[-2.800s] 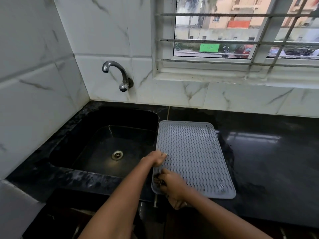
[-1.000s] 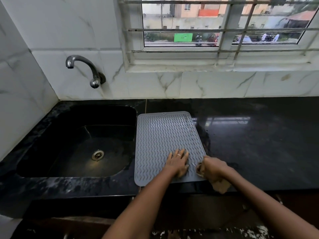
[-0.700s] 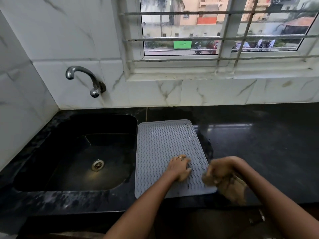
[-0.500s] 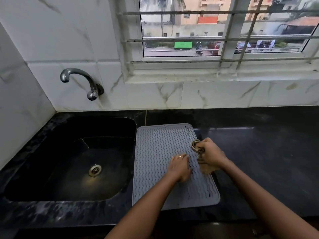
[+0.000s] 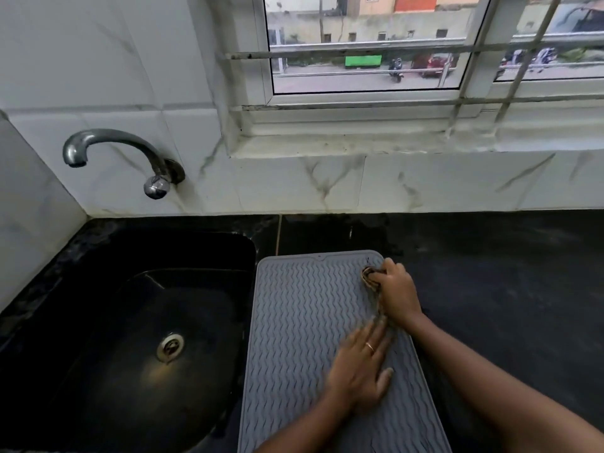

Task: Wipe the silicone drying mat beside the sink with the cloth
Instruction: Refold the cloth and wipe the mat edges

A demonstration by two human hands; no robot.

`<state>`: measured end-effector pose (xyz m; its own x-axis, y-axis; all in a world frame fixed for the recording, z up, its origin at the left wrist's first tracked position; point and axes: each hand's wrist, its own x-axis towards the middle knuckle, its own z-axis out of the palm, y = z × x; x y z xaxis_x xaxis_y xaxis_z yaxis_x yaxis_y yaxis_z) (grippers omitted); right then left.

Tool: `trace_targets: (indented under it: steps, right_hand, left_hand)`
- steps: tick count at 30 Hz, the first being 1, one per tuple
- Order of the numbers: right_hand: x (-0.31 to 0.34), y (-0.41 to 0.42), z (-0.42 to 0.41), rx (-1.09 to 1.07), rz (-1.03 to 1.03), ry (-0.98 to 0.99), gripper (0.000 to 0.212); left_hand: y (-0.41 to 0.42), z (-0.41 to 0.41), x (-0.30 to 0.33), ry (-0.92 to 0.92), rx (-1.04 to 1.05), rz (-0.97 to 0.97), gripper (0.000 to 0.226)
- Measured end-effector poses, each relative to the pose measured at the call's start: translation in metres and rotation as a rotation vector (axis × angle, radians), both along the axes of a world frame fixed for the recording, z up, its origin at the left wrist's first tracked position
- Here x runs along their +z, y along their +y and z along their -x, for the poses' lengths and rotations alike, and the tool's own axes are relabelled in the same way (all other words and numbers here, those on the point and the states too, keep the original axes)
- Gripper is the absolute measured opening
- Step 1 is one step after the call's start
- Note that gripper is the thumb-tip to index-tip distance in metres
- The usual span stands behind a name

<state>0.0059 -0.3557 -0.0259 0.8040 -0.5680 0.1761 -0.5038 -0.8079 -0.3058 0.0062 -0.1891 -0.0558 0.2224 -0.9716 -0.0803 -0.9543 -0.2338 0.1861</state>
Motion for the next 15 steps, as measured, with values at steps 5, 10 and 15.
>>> trace_targets:
  steps: [5, 10, 15]
  right_hand:
    - [0.001, -0.040, -0.061, 0.006, 0.047, 0.005, 0.016]
    - [0.019, -0.073, -0.074, 0.010, -0.174, 0.013, 0.011]
    - [0.020, -0.059, -0.015, 0.223, -0.278, -0.026, 0.014]
  left_hand:
    - [-0.009, -0.005, -0.008, -0.046, -0.232, 0.027, 0.060]
    - [-0.013, -0.016, -0.005, 0.059, -0.282, -0.002, 0.060]
    - [-0.033, -0.055, 0.005, 0.010, -0.150, 0.004, 0.065]
